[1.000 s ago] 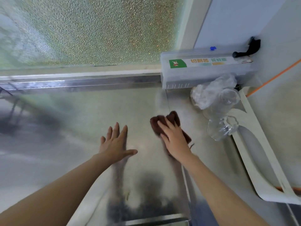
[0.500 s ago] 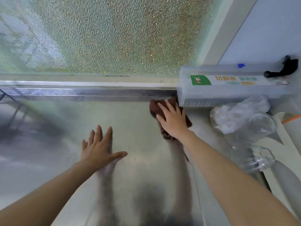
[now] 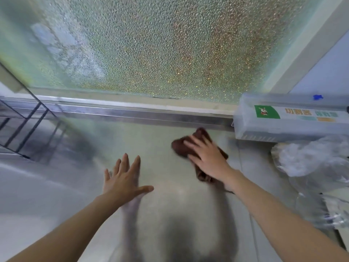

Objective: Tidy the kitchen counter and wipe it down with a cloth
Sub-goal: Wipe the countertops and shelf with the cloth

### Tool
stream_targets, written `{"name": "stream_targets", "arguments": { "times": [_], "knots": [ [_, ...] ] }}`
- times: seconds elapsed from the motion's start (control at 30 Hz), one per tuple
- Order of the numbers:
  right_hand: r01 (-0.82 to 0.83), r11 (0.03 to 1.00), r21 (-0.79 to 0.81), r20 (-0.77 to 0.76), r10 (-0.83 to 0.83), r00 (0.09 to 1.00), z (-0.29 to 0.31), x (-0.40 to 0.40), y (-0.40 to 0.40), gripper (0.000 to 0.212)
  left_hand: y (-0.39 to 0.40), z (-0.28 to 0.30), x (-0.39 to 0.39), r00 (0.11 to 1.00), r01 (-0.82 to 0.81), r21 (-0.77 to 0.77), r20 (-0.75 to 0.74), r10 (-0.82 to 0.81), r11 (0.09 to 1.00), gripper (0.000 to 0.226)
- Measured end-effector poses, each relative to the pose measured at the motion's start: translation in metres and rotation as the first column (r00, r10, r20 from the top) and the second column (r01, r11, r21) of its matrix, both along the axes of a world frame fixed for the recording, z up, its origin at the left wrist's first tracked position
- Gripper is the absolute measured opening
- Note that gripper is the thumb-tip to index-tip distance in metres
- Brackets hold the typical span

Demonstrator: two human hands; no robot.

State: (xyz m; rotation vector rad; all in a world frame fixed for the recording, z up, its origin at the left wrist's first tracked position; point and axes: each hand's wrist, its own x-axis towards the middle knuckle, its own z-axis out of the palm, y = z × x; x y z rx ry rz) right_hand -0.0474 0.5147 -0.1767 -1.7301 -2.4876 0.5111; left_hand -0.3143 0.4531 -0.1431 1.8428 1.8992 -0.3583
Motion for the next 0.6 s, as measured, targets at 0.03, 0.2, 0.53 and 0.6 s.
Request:
{"name": "stream_targets", "arguments": {
  "times": [0.03, 0.2, 0.53, 0.6],
  "knots": [
    [0.123, 0.992, 0.012, 0.017, -0.123, 0.992, -0.002, -0.003, 0.017, 0.055, 0.000, -0.002, -0.001, 1.000, 0.001, -0.003, -0.002, -0.001, 1.000, 0.105],
    [0.259, 0.964, 0.062, -0.042, -0.256, 0.966, -0.002, -0.054, 0.019, 0.048, 0.000, -0.006, -0.005, 0.998, 0.005, 0.035, 0.058, -0.007, 0.999, 0.100],
    [0.265, 0.962, -0.060, -0.007, -0.266, 0.964, 0.006, -0.023, -0.069, 0.050, -0.052, 0.020, -0.069, 0.984, -0.056, 0.186, 0.178, 0.022, 0.981, 0.072],
    [0.421, 0.905, -0.068, -0.001, -0.422, 0.907, 0.010, -0.023, -0.083, 0.051, -0.064, 0.019, -0.072, 0.979, -0.026, 0.162, 0.204, -0.007, 0.986, 0.074]
  ]
}}
